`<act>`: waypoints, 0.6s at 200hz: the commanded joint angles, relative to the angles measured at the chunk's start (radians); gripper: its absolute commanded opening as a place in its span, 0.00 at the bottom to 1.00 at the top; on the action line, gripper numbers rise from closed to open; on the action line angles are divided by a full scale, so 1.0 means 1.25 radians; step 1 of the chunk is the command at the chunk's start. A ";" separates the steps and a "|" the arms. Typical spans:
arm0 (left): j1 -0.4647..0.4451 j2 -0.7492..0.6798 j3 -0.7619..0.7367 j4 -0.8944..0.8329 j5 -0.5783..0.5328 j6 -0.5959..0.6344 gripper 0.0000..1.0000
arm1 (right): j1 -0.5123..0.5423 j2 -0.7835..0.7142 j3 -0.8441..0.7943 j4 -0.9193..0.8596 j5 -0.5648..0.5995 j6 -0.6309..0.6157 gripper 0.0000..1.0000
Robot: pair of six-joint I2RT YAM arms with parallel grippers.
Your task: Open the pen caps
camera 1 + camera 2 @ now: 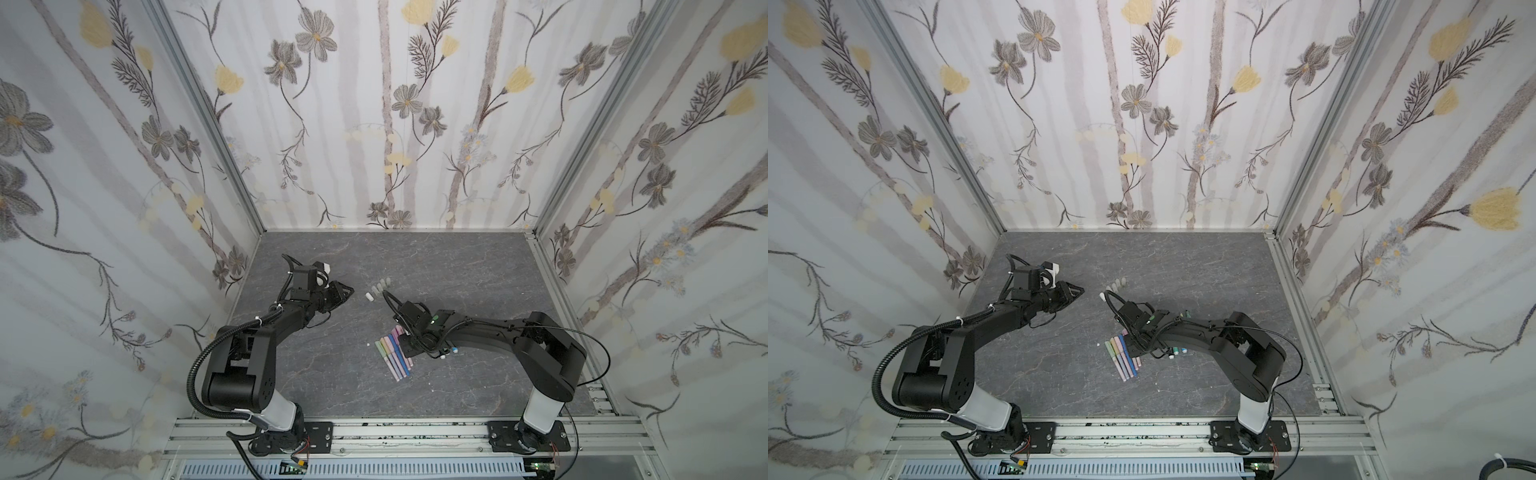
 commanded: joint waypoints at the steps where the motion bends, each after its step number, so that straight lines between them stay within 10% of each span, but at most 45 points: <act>1: 0.002 -0.003 -0.001 0.020 0.005 0.006 0.28 | 0.001 0.006 -0.011 -0.013 0.006 0.004 0.30; 120: 0.001 -0.022 0.011 0.010 0.029 -0.009 0.28 | -0.001 -0.024 -0.063 -0.018 0.017 -0.007 0.08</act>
